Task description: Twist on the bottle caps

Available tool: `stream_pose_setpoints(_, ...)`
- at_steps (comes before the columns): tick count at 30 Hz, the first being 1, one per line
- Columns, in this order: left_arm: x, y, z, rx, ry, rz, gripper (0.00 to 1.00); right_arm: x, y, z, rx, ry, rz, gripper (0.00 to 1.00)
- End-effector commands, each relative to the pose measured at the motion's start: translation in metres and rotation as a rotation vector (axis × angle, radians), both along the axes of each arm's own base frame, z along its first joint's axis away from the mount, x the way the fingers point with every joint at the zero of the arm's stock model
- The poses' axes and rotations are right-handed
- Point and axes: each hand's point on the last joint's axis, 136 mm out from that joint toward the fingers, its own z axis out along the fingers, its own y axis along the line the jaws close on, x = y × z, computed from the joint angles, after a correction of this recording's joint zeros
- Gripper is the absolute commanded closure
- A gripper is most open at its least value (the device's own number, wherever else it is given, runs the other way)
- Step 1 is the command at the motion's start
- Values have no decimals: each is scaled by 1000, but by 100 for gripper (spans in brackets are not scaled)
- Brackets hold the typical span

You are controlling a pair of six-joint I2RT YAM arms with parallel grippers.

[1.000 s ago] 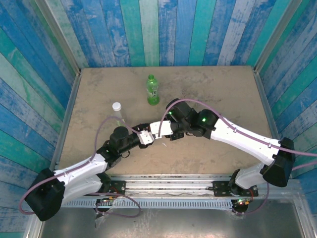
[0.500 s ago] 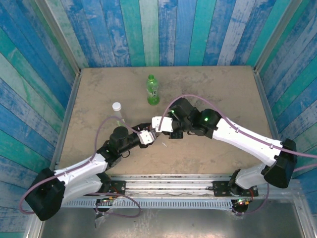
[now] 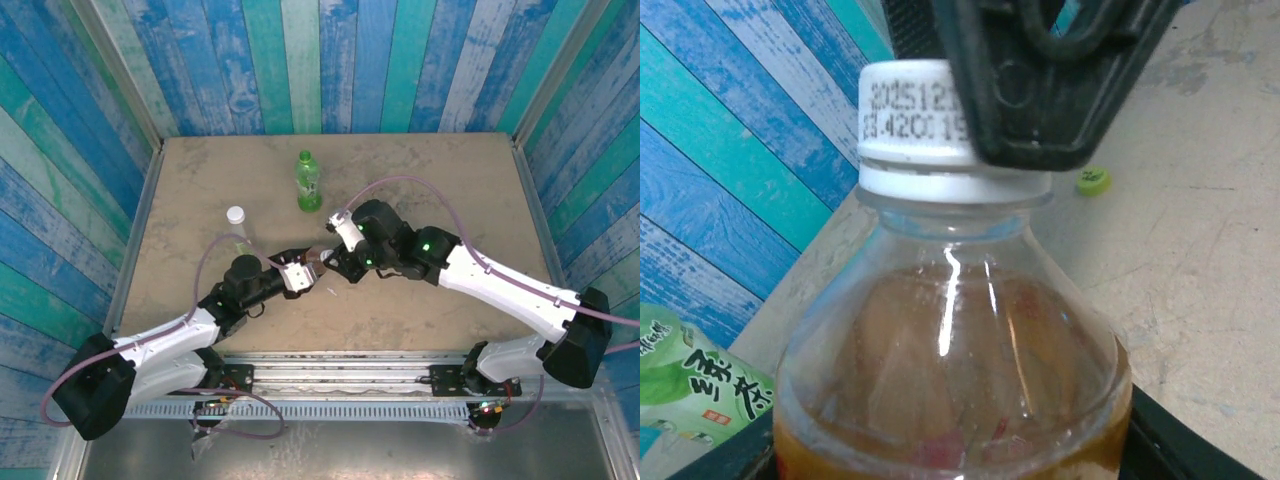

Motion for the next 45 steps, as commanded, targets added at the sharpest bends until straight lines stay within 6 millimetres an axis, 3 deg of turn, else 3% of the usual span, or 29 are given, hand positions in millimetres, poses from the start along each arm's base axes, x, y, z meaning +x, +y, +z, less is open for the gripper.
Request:
stream_pose_setpoints(1, 7, 4, 2, 14, -25, 33, 50, 2, -2, 15, 128, 159, -158, 96)
stream_pose_setpoints(4, 8, 3, 2, 17, -24, 32, 50, 0, -3, 13, 98, 128, -105, 85)
stream_pose_setpoints(8, 6, 1, 1, 17, -17, 17, 49, -10, -11, 23, -8, -139, 179, 53)
stream_pose_setpoints(14, 0, -2, 2, 13, -18, -19, 49, -24, -25, 30, -192, -524, 576, 43)
stream_pose_setpoints(17, -6, -3, 1, 15, -35, -50, 49, -25, -27, 26, -270, -651, 719, 44)
stream_pose_setpoints(21, -11, -4, 0, 19, -63, -79, 49, -25, -24, 19, -324, -693, 834, 46)
stream_pose_setpoints(35, -13, -6, 1, 18, -62, -96, 49, -18, 0, 5, -322, -666, 907, 54)
stream_pose_setpoints(45, -13, -6, 2, 11, -61, -94, 49, -16, -2, 1, -330, -634, 874, 80)
